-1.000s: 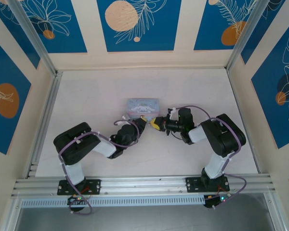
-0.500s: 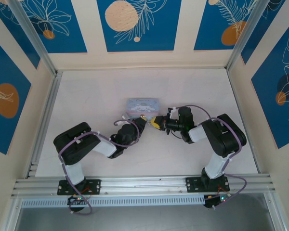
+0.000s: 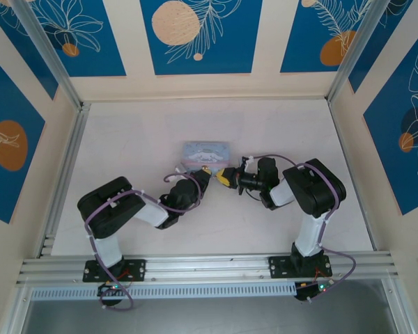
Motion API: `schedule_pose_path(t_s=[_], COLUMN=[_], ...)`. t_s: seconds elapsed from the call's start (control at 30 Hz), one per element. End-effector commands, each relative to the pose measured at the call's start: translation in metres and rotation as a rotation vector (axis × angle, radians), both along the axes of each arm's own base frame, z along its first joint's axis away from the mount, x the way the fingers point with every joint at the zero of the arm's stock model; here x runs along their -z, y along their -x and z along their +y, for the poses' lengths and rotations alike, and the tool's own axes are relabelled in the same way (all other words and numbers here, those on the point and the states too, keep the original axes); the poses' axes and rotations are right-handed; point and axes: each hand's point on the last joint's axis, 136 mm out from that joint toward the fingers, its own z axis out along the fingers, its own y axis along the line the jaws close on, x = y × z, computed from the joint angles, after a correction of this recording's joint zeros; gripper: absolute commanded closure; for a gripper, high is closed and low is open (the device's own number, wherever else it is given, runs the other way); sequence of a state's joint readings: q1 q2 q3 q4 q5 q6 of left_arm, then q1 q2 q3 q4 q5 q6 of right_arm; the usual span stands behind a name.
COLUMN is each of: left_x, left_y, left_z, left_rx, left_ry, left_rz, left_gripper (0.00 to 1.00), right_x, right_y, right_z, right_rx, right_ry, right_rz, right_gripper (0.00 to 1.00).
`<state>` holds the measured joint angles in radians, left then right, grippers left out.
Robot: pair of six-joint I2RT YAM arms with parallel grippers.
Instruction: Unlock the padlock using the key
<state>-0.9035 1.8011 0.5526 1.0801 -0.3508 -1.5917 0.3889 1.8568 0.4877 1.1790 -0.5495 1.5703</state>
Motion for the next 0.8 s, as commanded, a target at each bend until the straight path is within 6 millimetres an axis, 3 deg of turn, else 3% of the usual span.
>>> schedule_pose_path(t_s=[0.0, 0.3, 0.77], left_x=[-0.043, -0.044, -0.068], left_y=[0.009, 0.011, 0.009], left_z=[-0.036, -0.037, -0.037], left_rx=[0.122, 0.123, 0.1], left_ry=[0.129, 0.14, 0.148], left_rz=[-0.072, -0.044, -0.02], left_gripper=[1.0, 1.0, 1.0], right_x=[-0.016, -0.03, -0.049], right_y=[0.006, 0.003, -0.004], right_z=[0.015, 0.018, 0.012], right_rx=[-0.041, -0.054, -0.046], right_ry=[-0.044, -0.017, 0.009], right_rz=[-0.051, -0.09, -0.116], right_gripper=[1.0, 1.0, 1.0])
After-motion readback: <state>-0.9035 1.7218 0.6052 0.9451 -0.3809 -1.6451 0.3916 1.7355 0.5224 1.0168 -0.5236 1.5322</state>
